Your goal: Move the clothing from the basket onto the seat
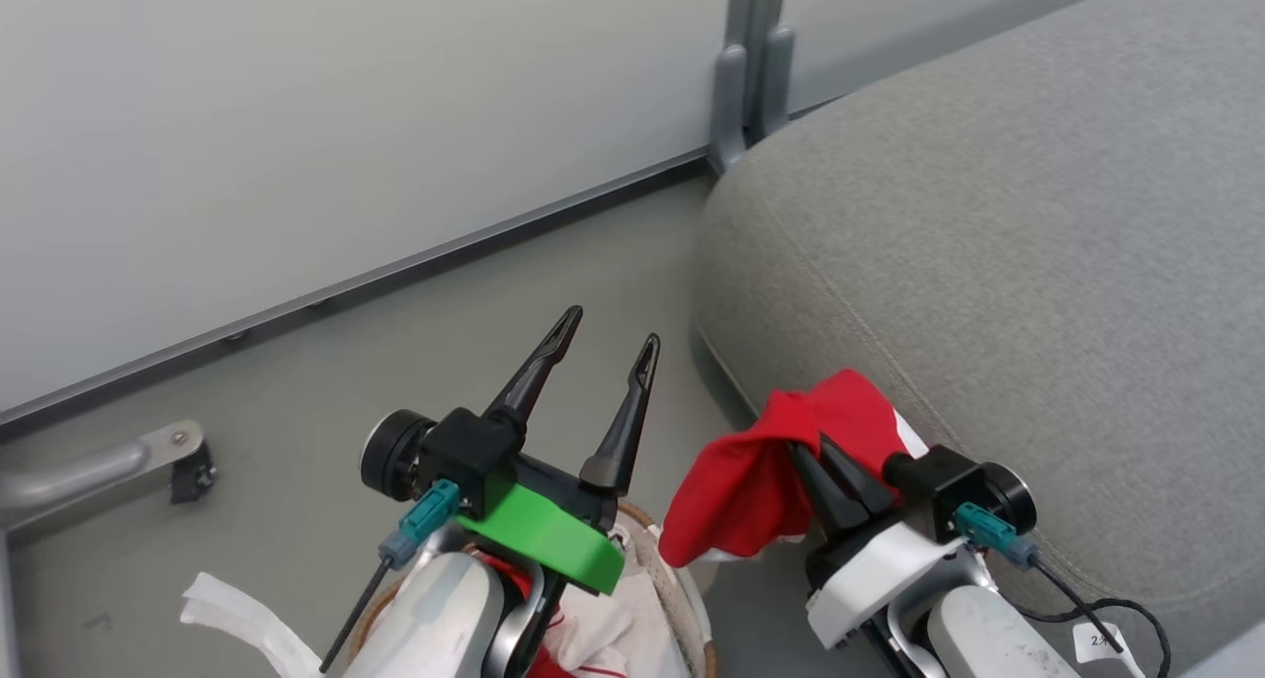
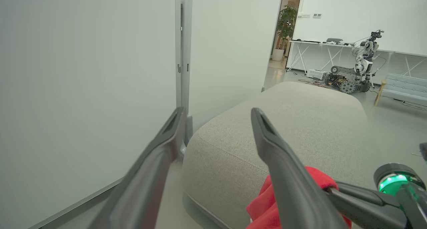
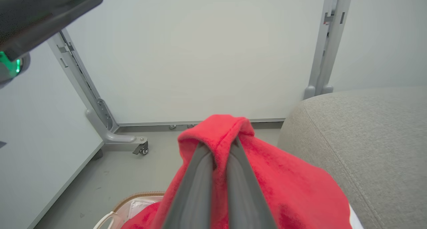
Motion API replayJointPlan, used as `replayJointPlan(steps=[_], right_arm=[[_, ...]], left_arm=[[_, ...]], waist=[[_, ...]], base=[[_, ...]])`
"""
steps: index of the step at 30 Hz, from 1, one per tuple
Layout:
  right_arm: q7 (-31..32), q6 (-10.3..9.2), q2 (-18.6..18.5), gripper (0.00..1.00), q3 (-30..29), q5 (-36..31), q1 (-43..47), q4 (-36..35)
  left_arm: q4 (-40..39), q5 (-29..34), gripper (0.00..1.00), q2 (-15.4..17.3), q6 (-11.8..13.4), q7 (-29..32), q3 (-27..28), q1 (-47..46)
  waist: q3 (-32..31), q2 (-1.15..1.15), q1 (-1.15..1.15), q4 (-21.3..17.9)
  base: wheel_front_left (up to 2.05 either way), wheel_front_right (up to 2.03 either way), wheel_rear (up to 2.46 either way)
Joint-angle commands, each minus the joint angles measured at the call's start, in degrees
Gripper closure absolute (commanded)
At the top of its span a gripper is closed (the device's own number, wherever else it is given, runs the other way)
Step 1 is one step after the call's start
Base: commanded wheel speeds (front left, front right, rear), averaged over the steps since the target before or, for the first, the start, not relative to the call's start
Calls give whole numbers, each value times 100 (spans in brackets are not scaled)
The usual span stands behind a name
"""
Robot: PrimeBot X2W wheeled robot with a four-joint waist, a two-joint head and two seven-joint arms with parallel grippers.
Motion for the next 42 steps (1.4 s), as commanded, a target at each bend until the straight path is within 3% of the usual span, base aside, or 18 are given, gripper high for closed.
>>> replayJointPlan(steps=[1, 8, 13, 21, 28, 36, 42], right_arm=[[-13, -6, -14, 100, -66, -63, 23, -52], [-13, -6, -8, 100, -575, -478, -407, -237], [-13, -6, -239, 100, -968, -812, -1107, -304], [-13, -6, -972, 100, -1479, -1181, -2538, -177], [-13, -6, -1543, 100, -1942, -1455, -3753, 348], [-12, -7, -1641, 100, -2678, -1929, -4597, 1135], [-12, -7, -1483, 100, -3321, -2399, -4435, 1644]], left_arm=[[-35, 68, 0, 27, -17, -3, -3, 71], [-72, 169, 0, 122, -17, -3, -48, -56], [-96, 181, 0, 284, -18, -3, -221, -237], [-193, 122, 0, 656, -17, -3, -511, -577], [-325, 87, 0, 979, -17, -3, -732, -923], [-439, 81, 0, 1236, -18, -3, -818, -1212], [-432, 28, 0, 1284, -18, -4, -782, -1238]], waist=[[219, 0, 0, -903], [602, 0, 0, -1408], [1047, 0, 0, -1465], [1897, 0, 0, -1156], [2659, 0, 0, -736], [3275, 0, 0, -357], [3399, 0, 0, -206]], base=[[0, 0, 0], [0, 0, 0], [0, 0, 0], [0, 0, 0], [0, 0, 0], [0, 0, 0], [0, 0, 0]])
